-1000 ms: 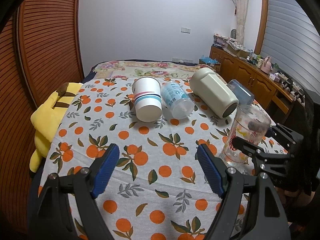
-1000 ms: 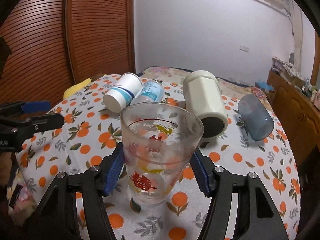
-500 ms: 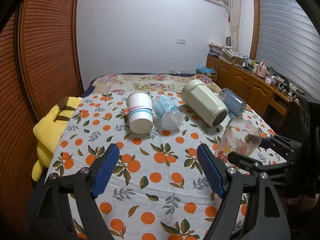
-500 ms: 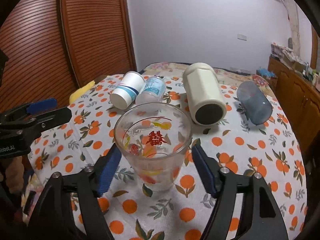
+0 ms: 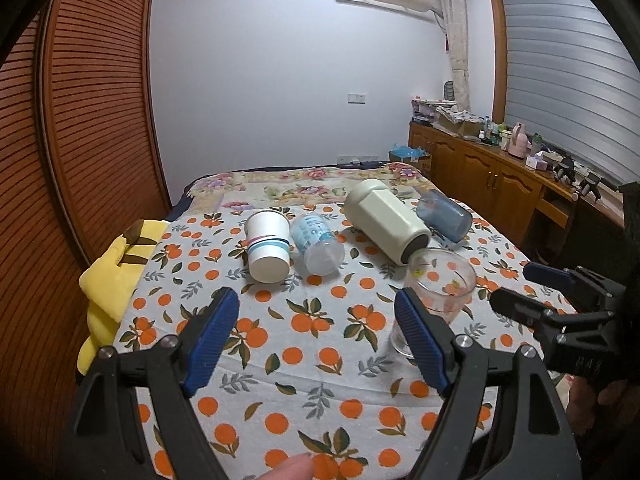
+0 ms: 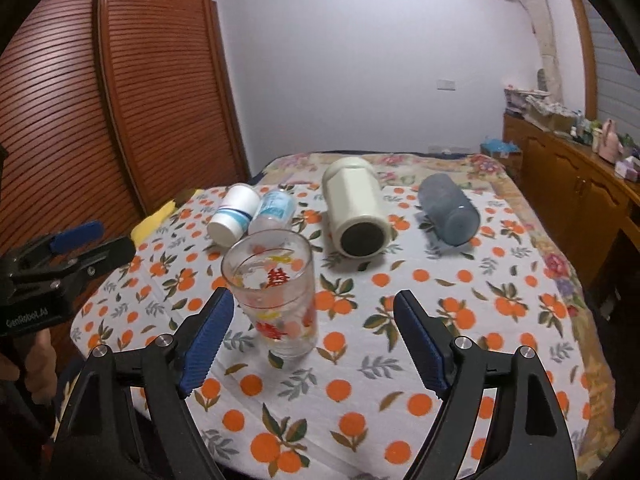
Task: Flip cup upright
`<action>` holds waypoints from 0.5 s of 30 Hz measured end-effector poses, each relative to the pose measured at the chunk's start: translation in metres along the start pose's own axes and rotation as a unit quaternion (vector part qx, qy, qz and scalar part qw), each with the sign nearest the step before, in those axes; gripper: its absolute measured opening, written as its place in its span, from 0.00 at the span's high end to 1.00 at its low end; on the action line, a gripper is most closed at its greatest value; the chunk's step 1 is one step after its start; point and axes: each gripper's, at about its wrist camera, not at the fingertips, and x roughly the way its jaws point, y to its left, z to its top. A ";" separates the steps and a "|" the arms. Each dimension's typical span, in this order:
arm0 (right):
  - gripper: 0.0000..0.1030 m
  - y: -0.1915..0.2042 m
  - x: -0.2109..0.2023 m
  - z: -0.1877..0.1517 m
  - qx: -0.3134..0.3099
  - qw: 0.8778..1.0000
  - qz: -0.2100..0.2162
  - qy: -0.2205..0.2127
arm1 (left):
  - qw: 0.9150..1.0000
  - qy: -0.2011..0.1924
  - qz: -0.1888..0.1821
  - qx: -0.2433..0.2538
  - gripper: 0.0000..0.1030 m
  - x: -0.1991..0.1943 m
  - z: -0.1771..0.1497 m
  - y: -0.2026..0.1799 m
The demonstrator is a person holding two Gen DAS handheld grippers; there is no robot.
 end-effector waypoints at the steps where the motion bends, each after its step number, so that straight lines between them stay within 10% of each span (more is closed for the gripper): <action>1: 0.19 -0.001 -0.003 -0.001 0.001 1.000 -0.004 -0.002 | 1.000 0.000 0.001 0.000 0.22 -0.001 -0.001 -0.001; 15: 0.19 -0.011 -0.024 -0.012 0.015 0.999 -0.028 -0.017 | 1.000 0.005 0.001 -0.006 0.21 -0.011 -0.015 -0.009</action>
